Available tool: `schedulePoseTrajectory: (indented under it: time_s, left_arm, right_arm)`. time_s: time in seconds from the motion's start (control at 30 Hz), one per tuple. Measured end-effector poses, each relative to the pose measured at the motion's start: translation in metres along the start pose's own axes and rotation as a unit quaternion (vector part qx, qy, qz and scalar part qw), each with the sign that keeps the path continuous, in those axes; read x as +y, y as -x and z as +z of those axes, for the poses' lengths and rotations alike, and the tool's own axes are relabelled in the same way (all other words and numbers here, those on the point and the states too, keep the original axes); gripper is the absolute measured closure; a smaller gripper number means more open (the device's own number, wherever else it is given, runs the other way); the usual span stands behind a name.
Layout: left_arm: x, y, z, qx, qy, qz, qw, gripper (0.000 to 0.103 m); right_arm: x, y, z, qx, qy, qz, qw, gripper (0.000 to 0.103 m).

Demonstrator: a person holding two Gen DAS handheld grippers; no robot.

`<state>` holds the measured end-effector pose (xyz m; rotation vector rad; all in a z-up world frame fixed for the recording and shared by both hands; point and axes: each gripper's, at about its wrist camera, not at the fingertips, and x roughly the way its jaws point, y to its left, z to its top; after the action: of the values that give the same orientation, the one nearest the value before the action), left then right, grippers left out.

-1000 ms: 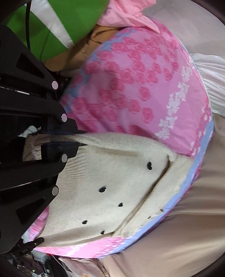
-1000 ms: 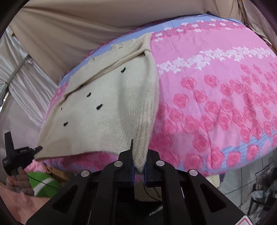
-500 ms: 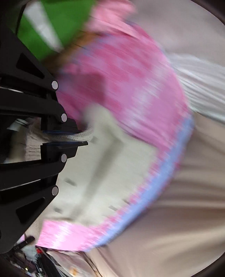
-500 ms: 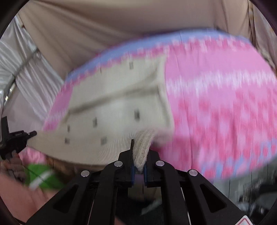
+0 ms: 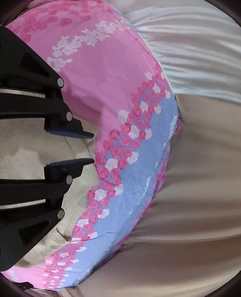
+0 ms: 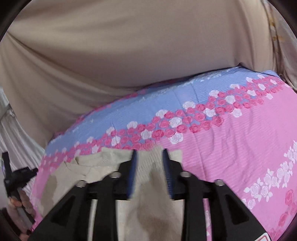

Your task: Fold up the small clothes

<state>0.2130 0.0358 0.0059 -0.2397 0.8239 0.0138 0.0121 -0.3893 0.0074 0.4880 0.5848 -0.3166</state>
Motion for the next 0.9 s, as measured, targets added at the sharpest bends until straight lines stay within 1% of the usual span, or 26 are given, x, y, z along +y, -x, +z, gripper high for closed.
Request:
schedulePoseTrajectory:
  time_s: [0.03, 0.07, 0.17, 0.23, 0.3, 0.37, 0.4, 0.43, 0.47, 0.53, 0.57, 0.6, 0.63, 0.67, 0.7, 0.77, 0.83, 0.87, 0.9]
  left_arm:
    - [0.006, 0.008, -0.006, -0.005, -0.003, 0.003, 1.0, 0.064]
    - [0.01, 0.013, -0.01, -0.007, -0.005, 0.003, 1.0, 0.064]
    - [0.028, 0.026, -0.035, 0.002, -0.014, 0.014, 0.9998, 0.056]
    - [0.034, 0.024, -0.045, 0.008, -0.021, 0.025, 0.9994, 0.055]
    - [0.032, 0.015, -0.042, 0.011, -0.025, 0.033, 0.9991, 0.055]
    - [0.027, -0.004, -0.03, 0.021, -0.02, 0.022, 0.9993, 0.047]
    - [0.021, -0.018, -0.022, 0.033, -0.02, 0.017, 0.9991, 0.04]
    - [0.017, -0.027, -0.018, 0.041, -0.022, 0.011, 0.9988, 0.037]
    - [0.012, -0.038, -0.015, 0.052, -0.026, 0.008, 0.9983, 0.037]
    - [0.003, -0.062, -0.012, 0.091, -0.037, -0.008, 0.9952, 0.037]
    - [-0.001, -0.074, -0.014, 0.116, -0.045, -0.014, 0.9922, 0.039]
    - [-0.003, -0.084, -0.018, 0.139, -0.052, -0.016, 0.9888, 0.055]
    - [-0.004, -0.087, -0.021, 0.145, -0.057, -0.021, 0.9875, 0.076]
    - [-0.003, -0.086, -0.022, 0.141, -0.063, -0.021, 0.9878, 0.083]
    - [0.0, -0.077, -0.021, 0.126, -0.064, -0.031, 0.9895, 0.092]
    - [0.007, -0.059, -0.014, 0.095, -0.05, -0.037, 0.9935, 0.093]
    - [0.02, -0.036, -0.003, 0.06, -0.025, -0.032, 0.9974, 0.093]
    - [0.027, -0.033, 0.002, 0.056, -0.007, -0.027, 0.9981, 0.093]
    - [0.032, -0.038, 0.004, 0.06, 0.003, -0.022, 0.9979, 0.092]
  right_arm:
    - [-0.004, 0.012, -0.008, -0.009, 0.007, -0.009, 1.0, 0.039]
    - [-0.007, 0.017, -0.014, -0.004, 0.016, -0.012, 1.0, 0.039]
    - [-0.018, 0.024, -0.042, 0.046, 0.026, -0.021, 0.998, 0.039]
    - [-0.019, 0.021, -0.055, 0.068, 0.033, -0.024, 0.997, 0.039]
    - [-0.018, 0.013, -0.059, 0.079, 0.036, -0.022, 0.996, 0.039]
    - [-0.015, 0.0, -0.053, 0.079, 0.034, -0.019, 0.996, 0.039]
    - [-0.013, -0.007, -0.05, 0.081, 0.035, -0.017, 0.996, 0.039]
    - [-0.011, -0.017, -0.047, 0.083, 0.037, -0.019, 0.996, 0.039]
    - [-0.009, -0.027, -0.044, 0.086, 0.039, -0.021, 0.995, 0.039]
    - [-0.007, -0.048, -0.043, 0.1, 0.044, -0.032, 0.994, 0.039]
    - [-0.007, -0.056, -0.044, 0.106, 0.045, -0.035, 0.993, 0.039]
    - [-0.007, -0.064, -0.045, 0.116, 0.044, -0.031, 0.992, 0.041]
    - [-0.006, -0.072, -0.047, 0.13, 0.043, -0.021, 0.99, 0.064]
    - [-0.005, -0.075, -0.047, 0.139, 0.043, -0.012, 0.989, 0.09]
    - [-0.005, -0.072, -0.044, 0.134, 0.038, -0.005, 0.99, 0.09]
    - [0.0, -0.049, -0.029, 0.089, 0.027, 0.016, 0.996, 0.093]
    - [0.003, -0.032, -0.017, 0.053, 0.025, 0.019, 0.998, 0.095]
    - [0.002, -0.032, -0.015, 0.046, 0.025, 0.013, 0.999, 0.095]
    - [0.0, -0.039, -0.017, 0.057, 0.027, 0.008, 0.998, 0.095]
